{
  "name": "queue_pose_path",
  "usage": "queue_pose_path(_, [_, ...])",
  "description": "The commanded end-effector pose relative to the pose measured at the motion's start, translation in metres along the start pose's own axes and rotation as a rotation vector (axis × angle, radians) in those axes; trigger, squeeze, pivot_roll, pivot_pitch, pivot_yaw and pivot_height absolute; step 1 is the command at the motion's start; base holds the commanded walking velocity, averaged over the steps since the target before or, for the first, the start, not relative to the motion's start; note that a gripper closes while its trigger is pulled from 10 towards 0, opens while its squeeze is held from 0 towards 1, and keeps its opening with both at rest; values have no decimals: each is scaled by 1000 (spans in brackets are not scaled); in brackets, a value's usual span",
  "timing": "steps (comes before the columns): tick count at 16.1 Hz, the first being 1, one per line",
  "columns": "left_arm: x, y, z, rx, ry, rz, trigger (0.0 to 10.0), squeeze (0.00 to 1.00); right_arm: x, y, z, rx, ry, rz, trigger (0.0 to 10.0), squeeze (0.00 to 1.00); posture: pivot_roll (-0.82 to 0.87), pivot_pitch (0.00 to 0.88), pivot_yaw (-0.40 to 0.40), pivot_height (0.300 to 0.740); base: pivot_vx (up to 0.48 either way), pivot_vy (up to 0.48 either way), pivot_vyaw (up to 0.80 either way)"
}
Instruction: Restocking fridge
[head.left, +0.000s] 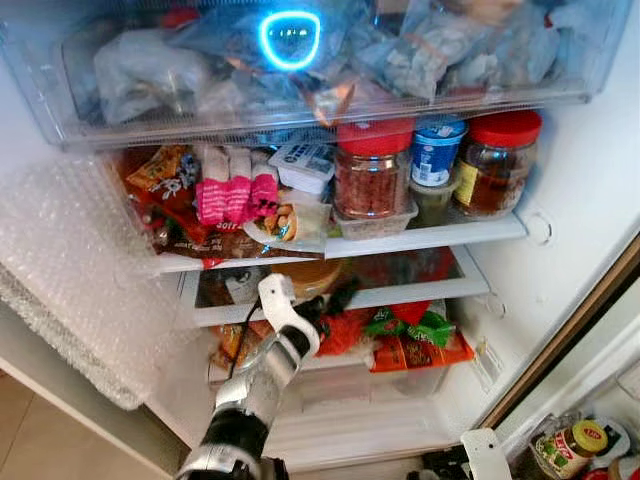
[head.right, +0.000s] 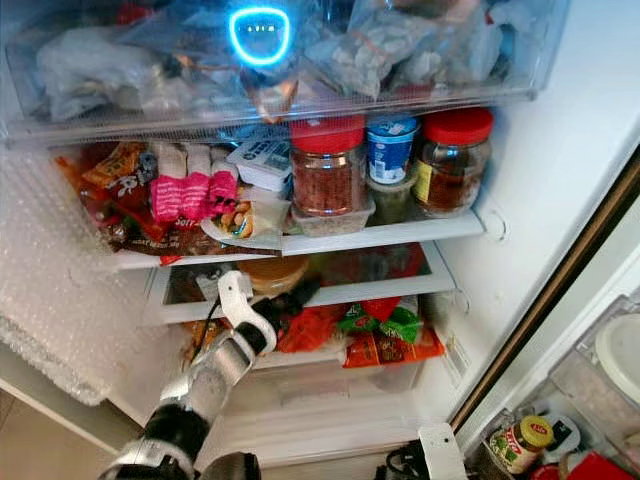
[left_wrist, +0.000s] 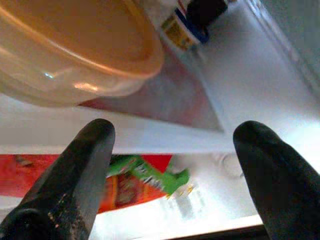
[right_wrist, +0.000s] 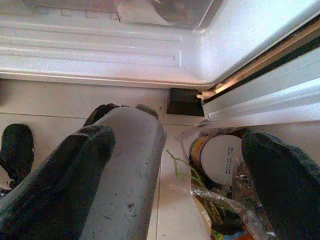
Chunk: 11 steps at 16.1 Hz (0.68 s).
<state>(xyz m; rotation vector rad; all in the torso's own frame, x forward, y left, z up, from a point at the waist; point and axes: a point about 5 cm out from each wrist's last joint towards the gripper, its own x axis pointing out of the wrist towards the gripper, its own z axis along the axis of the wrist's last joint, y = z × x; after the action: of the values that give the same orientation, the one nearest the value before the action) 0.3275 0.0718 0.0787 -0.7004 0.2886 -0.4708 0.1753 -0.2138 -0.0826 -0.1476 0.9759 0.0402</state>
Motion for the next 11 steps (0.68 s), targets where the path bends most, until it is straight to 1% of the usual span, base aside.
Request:
queue_pose_path(1, [-6, -1, 1, 84, 31, -32, 10000, 0, -1, 6, -12, 4, 49, 16, 10000, 0, -101, 0, 56, 630, 0, 0, 0])
queue_pose_path(2, [-13, 0, 3, 152, 37, -49, 10000, 0, -1, 6, -11, 4, 48, 15, 10000, 0, -99, 0, 59, 630, 0, 0, 0])
queue_pose_path(4, [-22, 1, 5, 255, 41, -60, 10000, 0, -1, 6, -11, 2, 48, 16, 10000, 0, -94, 0, 60, 630, 0, 0, 0])
queue_pose_path(5, [-31, 1, 7, 364, 53, -69, 10000, 0, -1, 6, -11, 1, 49, 17, 10000, 0, -94, 0, 60, 630, 0, 0, 0])
queue_pose_path(6, [-41, 1, 9, 501, 59, -72, 10000, 0, -1, 6, -12, 0, 50, 19, 10000, 0, -90, 0, 60, 630, 0, 0, 0])
queue_pose_path(7, [-49, 7, 15, 605, 25, -32, 10000, 0, -1, 6, -12, 1, 51, 19, 10000, 0, -85, 0, 61, 630, 0, 0, 0])
queue_pose_path(8, [-54, 14, 22, 669, -12, 15, 10000, 0, -1, 6, -12, 3, 51, 17, 10000, 0, -78, 0, 59, 630, 0, 0, 0])
queue_pose_path(9, [-62, 24, 31, 751, -41, 100, 10000, 0, -1, 5, -12, 4, 50, 16, 10000, 0, -68, 0, 53, 630, 0, 0, 0])
queue_pose_path(10, [-66, 29, 36, 806, -60, 148, 10000, 0, -1, 5, -11, 5, 50, 16, 10000, 0, -66, 0, 51, 630, 0, 0, 0])
queue_pose_path(11, [-71, 31, 36, 831, -63, 180, 10000, 0, -1, 5, -11, 5, 49, 16, 10000, 0, -63, 0, 47, 630, 0, 0, 0])
